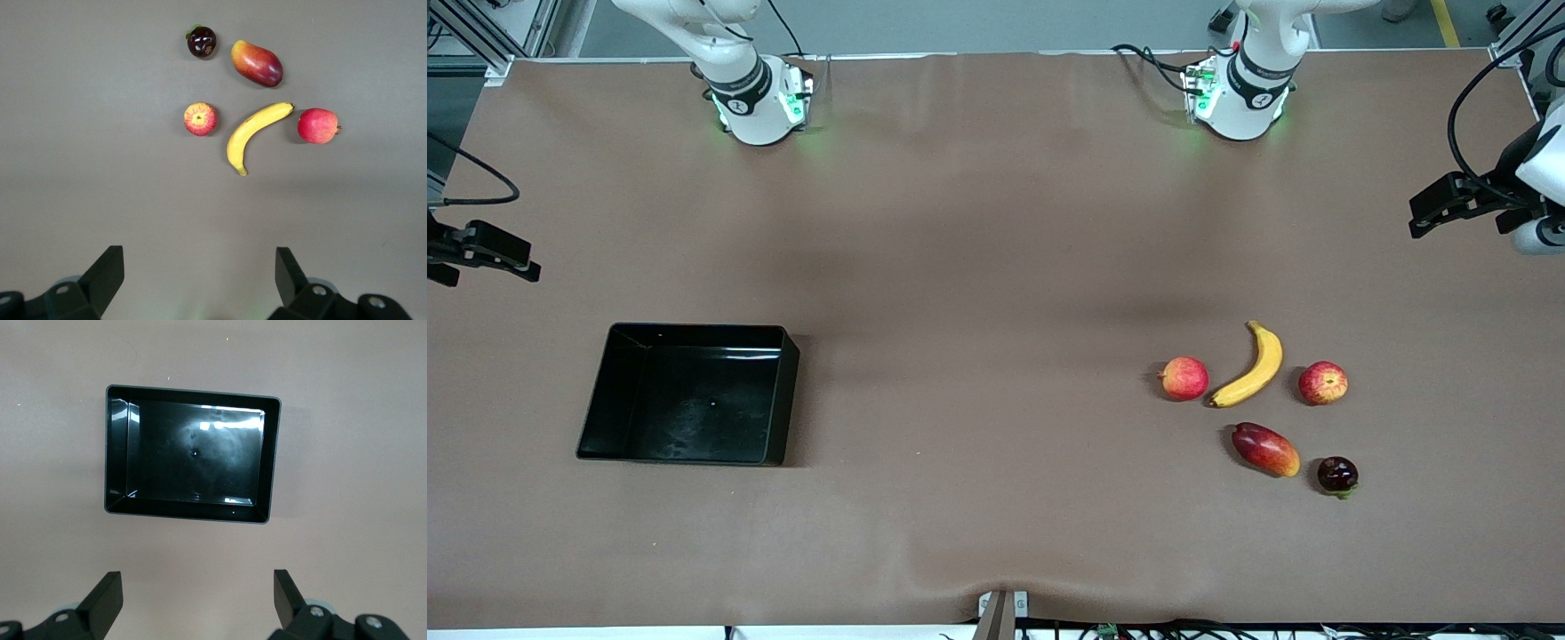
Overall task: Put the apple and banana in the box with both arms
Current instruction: 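Reach the right gripper to the black box while the left gripper reaches the apple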
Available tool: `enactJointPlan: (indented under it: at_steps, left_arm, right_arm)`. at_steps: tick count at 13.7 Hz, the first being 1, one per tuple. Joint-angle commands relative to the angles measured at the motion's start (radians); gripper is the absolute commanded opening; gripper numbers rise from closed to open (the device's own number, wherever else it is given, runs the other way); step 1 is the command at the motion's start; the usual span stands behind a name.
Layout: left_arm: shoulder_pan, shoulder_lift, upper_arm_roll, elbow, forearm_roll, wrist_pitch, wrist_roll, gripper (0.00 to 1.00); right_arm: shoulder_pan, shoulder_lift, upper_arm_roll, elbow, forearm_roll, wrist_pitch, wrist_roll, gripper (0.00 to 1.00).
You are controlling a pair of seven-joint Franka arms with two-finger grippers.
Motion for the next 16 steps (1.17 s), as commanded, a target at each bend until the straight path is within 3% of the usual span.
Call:
enactJointPlan:
  at_steps: [1,4,7,9,14,16]
  left_arm:
    - [-0.002,0.011,-0.004,0.018,0.022,-0.018,0.014,1.0]
    - [0.004,0.029,-0.002,0.024,0.014,-0.016,0.011,1.0]
    - [0.01,0.115,0.004,0.023,0.017,0.013,0.02,1.0]
    - [0.036,0.169,0.006,0.018,0.016,0.115,0.006,1.0]
    - [0.04,0.256,0.004,0.009,0.007,0.188,0.001,1.0]
    - [0.041,0.302,0.006,-0.02,0.011,0.293,0.0,1.0]
  right_arm:
    - [-0.009,-0.014,0.009,0.003,-0.013,0.0,-0.006,1.0]
    - [-0.002,-0.016,0.011,0.002,-0.013,-0.002,-0.006,1.0]
    - [-0.002,-0.016,0.012,0.002,-0.013,-0.005,-0.006,1.0]
    - [-0.002,-0.014,0.012,0.002,-0.013,-0.008,-0.006,1.0]
    - [0.026,0.007,0.012,0.002,-0.015,0.03,-0.006,1.0]
    - [0.041,0.035,0.012,0.002,-0.015,0.05,-0.006,1.0]
